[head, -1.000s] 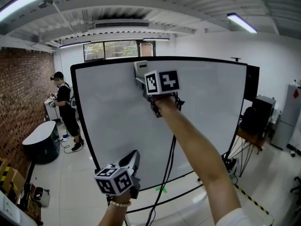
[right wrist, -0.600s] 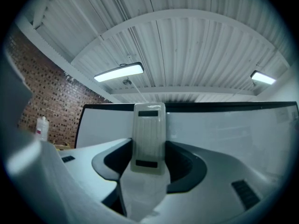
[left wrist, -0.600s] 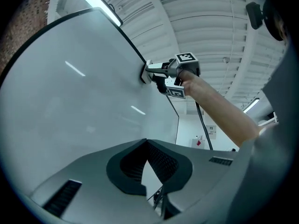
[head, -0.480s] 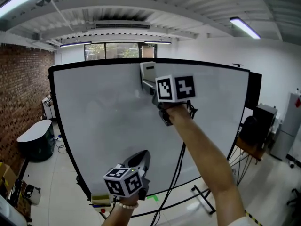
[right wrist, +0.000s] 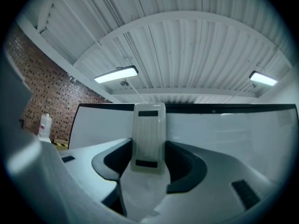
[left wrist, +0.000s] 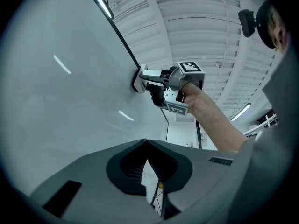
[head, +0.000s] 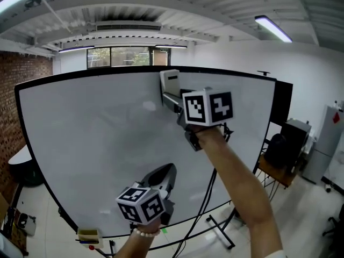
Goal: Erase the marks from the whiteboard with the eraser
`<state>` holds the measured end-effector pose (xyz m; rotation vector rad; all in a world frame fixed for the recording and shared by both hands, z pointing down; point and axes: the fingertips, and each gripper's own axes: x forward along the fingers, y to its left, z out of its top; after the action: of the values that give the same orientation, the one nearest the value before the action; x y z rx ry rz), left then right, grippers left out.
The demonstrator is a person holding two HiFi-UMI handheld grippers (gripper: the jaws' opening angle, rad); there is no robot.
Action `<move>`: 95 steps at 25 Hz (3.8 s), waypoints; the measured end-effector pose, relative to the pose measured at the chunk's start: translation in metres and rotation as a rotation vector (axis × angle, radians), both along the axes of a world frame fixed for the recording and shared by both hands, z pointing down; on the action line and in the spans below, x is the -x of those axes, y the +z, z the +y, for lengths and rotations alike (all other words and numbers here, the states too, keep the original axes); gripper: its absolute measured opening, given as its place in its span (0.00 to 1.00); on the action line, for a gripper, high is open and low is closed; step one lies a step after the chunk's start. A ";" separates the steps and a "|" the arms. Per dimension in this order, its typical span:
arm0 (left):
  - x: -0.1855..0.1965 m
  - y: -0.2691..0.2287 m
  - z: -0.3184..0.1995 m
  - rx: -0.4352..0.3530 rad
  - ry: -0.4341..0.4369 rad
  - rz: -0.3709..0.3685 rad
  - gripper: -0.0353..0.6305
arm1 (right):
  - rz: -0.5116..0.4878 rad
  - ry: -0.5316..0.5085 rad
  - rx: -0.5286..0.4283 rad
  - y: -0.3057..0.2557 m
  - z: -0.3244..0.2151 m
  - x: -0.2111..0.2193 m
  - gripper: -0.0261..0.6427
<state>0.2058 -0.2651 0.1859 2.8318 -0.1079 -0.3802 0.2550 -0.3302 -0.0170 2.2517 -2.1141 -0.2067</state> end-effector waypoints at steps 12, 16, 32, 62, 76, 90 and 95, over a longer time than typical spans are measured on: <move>-0.118 0.016 0.049 0.000 0.037 -0.059 0.04 | -0.055 0.002 -0.032 -0.002 0.062 -0.148 0.42; -0.160 0.010 0.066 0.020 0.018 -0.036 0.04 | -0.057 -0.027 -0.032 -0.005 0.081 -0.193 0.42; -0.282 0.018 0.108 0.056 -0.126 -0.003 0.04 | -0.006 0.009 -0.030 -0.005 0.153 -0.368 0.42; -0.375 0.040 0.166 0.049 -0.062 -0.049 0.04 | -0.099 0.207 -0.061 0.035 0.260 -0.616 0.42; -0.390 0.054 0.176 0.024 -0.076 -0.090 0.04 | -0.096 0.193 -0.025 0.078 0.256 -0.612 0.41; -0.331 0.045 0.132 0.051 -0.114 -0.069 0.04 | -0.070 0.244 -0.024 0.074 0.225 -0.542 0.41; -0.296 0.042 0.111 0.056 -0.103 -0.056 0.04 | -0.048 0.231 -0.023 0.072 0.205 -0.492 0.41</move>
<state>0.5020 -0.1543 0.2282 2.7887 -0.2729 -0.3152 0.7466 -0.1254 0.0546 2.5122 -1.8588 -0.1695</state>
